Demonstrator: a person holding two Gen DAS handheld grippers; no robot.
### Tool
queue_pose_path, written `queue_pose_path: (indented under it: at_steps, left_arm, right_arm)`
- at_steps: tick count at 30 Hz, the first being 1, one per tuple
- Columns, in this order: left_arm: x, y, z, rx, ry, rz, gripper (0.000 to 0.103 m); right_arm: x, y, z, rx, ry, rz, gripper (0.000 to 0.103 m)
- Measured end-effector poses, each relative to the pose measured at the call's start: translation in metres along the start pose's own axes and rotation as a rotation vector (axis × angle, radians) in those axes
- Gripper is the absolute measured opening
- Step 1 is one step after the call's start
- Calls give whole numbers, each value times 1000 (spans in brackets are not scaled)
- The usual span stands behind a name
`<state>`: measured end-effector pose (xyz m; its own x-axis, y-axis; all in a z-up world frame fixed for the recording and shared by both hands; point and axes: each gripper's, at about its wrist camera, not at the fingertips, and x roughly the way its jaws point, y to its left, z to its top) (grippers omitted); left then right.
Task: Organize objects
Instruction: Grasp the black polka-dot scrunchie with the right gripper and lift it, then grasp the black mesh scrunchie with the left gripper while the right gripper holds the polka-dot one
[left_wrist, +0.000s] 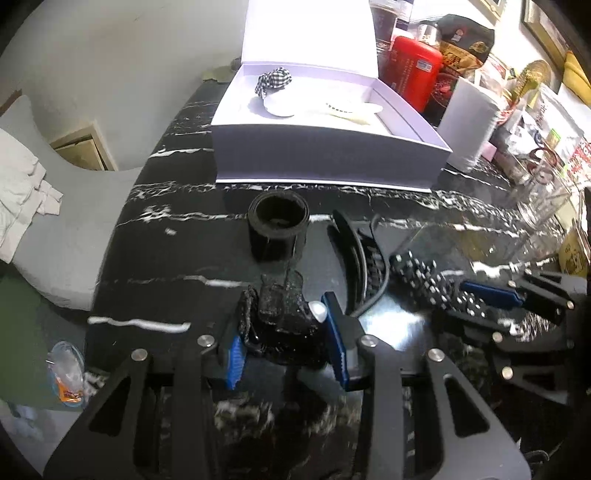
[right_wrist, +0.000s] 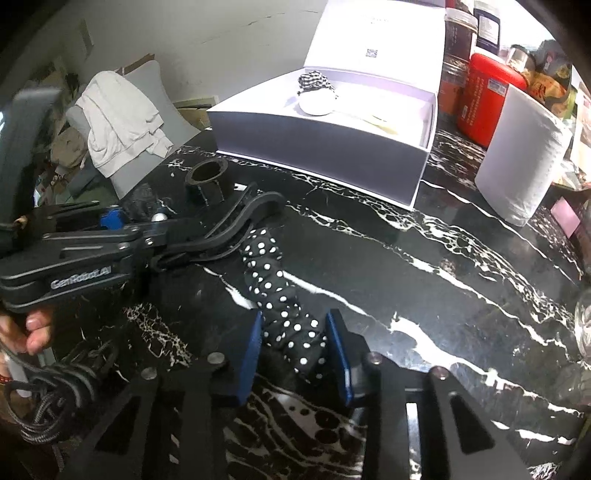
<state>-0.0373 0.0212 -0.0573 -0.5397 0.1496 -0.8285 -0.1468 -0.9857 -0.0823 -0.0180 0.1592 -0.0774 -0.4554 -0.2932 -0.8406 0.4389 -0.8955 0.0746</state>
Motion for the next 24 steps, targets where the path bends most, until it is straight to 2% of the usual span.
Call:
queue_pose_path:
  at_steps: [11,20,24]
  left_arm:
    - [-17,12,-28,-18,9,19,35]
    - [-10,17,-31,-35,20,-29,37]
    - [-8,13,-31,0,1,-15,39]
  right_arm:
    - [-4,32,-6,-80,-7,61,32]
    - [0,29,-1,-59,-25,42,35]
    - [3,28,1,-63,-41,29,35]
